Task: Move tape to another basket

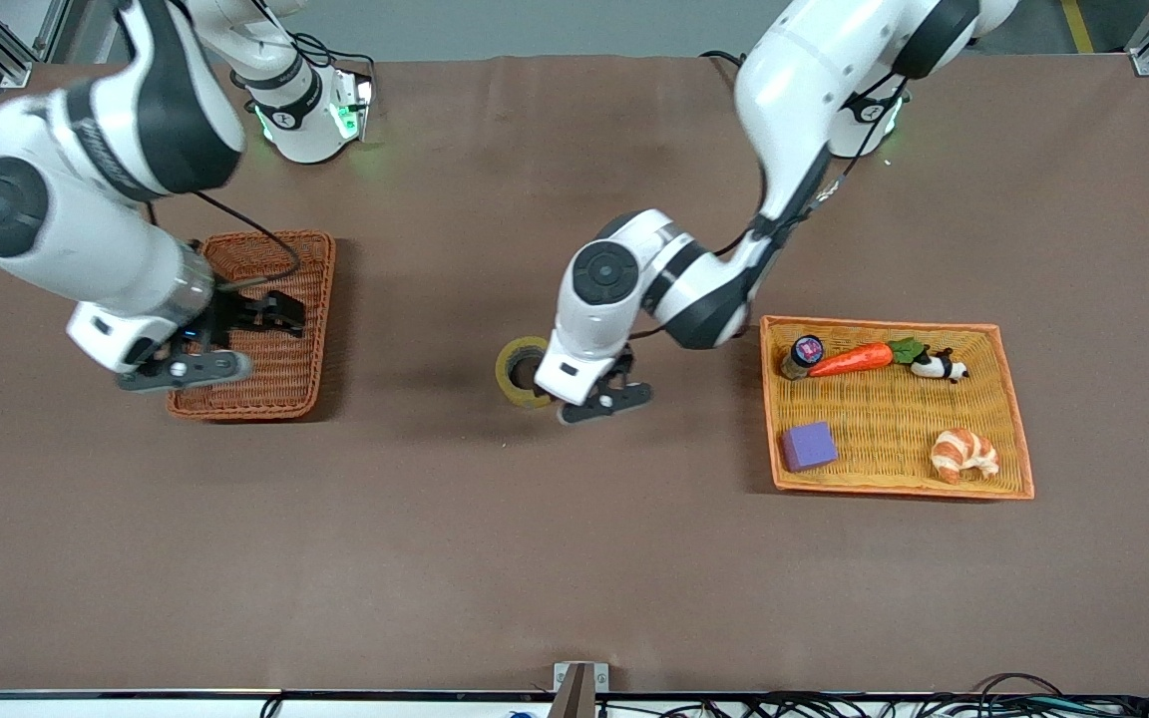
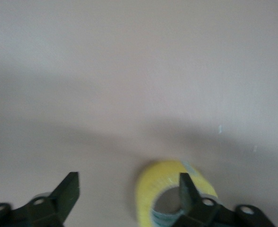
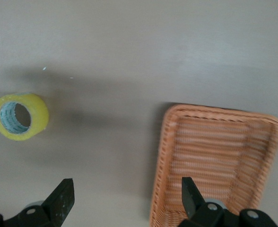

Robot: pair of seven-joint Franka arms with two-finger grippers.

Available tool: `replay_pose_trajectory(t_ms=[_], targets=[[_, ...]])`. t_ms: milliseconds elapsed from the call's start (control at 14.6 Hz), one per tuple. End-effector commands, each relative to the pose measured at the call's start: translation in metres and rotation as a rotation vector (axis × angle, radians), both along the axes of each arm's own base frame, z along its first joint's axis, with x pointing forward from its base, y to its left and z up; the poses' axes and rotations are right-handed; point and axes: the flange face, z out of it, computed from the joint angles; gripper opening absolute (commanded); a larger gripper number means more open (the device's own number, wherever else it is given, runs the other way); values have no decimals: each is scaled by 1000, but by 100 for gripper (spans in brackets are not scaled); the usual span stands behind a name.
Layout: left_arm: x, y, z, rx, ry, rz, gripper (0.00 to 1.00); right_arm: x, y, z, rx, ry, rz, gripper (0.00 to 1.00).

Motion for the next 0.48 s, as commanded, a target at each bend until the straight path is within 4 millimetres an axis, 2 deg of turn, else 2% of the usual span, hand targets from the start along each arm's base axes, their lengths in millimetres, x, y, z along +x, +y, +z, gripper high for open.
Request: replay_pose_trajectory(t_ms=[0,69,137,274,411], targets=[[26,103,111,72,-24,58,100,-1,60,-44,20,-6,22,100],[40,144,137,123,-54,37,100,-4,87,-59,16,-13,-13,100],[46,177,160,152,-63,3,100,-10,117,-75,11,-24,-32,100],[46,231,194,196,-31,-62,100,-23,168,-109,8,-45,-76,100],[39,288,232,215,1,-136,100,-33,202,-146,2,-56,-71,100]])
